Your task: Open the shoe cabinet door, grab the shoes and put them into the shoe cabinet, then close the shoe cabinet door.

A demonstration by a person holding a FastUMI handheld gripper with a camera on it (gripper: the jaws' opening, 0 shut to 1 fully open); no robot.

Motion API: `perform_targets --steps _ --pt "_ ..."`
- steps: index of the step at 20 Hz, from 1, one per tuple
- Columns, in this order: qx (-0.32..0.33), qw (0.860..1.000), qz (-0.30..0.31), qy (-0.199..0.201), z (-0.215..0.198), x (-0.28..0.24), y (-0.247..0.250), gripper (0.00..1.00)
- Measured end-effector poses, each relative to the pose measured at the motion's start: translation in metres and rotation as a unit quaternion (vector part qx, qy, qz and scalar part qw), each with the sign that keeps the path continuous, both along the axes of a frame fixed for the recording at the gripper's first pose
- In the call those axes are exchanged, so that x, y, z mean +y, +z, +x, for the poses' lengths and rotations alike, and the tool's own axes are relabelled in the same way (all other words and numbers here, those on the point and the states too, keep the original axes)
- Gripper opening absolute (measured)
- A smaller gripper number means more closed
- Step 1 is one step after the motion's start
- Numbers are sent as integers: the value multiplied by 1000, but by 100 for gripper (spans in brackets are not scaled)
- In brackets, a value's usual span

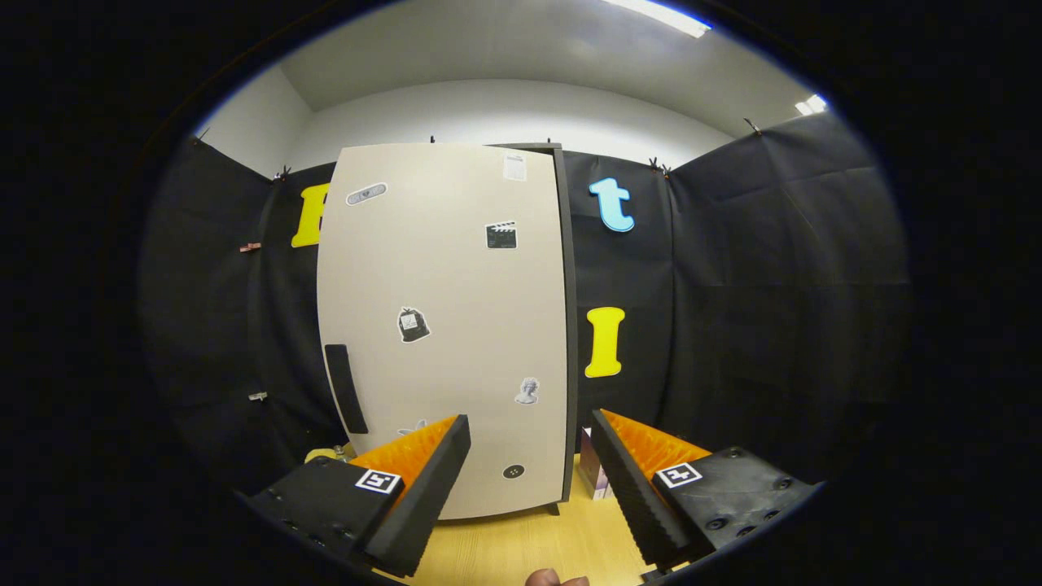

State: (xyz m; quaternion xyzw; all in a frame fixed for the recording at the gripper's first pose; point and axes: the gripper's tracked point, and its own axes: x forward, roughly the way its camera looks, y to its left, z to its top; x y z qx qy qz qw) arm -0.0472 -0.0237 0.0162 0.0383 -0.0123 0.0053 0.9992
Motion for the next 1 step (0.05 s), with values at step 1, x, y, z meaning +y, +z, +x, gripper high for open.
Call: perform_targets --steps 1 --pt "1 1000 0 1 -1 -1 -1 97"
